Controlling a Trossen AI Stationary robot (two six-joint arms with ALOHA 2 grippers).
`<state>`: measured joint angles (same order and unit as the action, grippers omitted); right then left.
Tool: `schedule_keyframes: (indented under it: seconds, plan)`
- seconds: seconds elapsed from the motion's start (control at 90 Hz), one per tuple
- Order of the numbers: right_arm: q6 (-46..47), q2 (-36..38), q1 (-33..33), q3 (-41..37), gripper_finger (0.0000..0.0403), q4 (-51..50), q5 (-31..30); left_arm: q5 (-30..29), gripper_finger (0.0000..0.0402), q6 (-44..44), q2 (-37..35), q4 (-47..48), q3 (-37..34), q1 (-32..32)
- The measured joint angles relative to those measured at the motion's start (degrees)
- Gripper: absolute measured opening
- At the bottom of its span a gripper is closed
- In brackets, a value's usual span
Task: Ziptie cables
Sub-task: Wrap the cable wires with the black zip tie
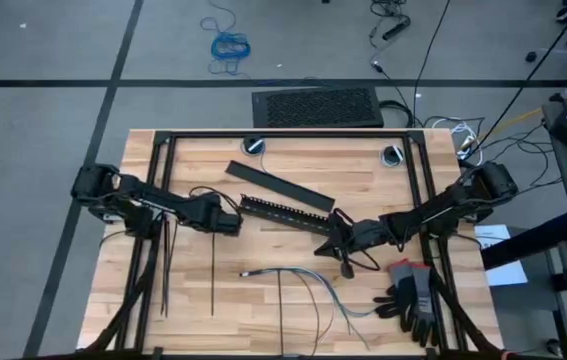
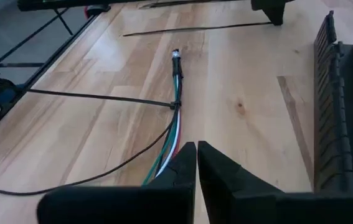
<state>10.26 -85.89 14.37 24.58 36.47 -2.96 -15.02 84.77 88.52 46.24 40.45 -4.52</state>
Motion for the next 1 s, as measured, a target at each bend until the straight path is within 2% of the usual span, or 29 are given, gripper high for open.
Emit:
schedule_keyframes:
  seconds: [0.256,0.467,0.833,1.0]
  plan:
    - [-0.05,0.00,0.00,0.00,0.0008,0.02,0.00,-0.27,0.0036,-1.19,0.01,-1.27,-0.02,0.36]
    - [-0.15,0.00,0.00,0.00,0.0008,-0.04,0.00,-0.14,0.0005,-1.24,0.01,-1.40,-0.02,0.36]
    - [-0.17,0.00,0.00,0.00,0.0008,-0.64,0.00,-0.31,0.0001,-1.26,0.01,-1.40,0.33,-0.10]
    - [-0.17,0.00,0.00,0.00,0.0008,-1.34,0.01,0.85,0.0000,-1.64,-0.30,-0.09,3.39,-0.61]
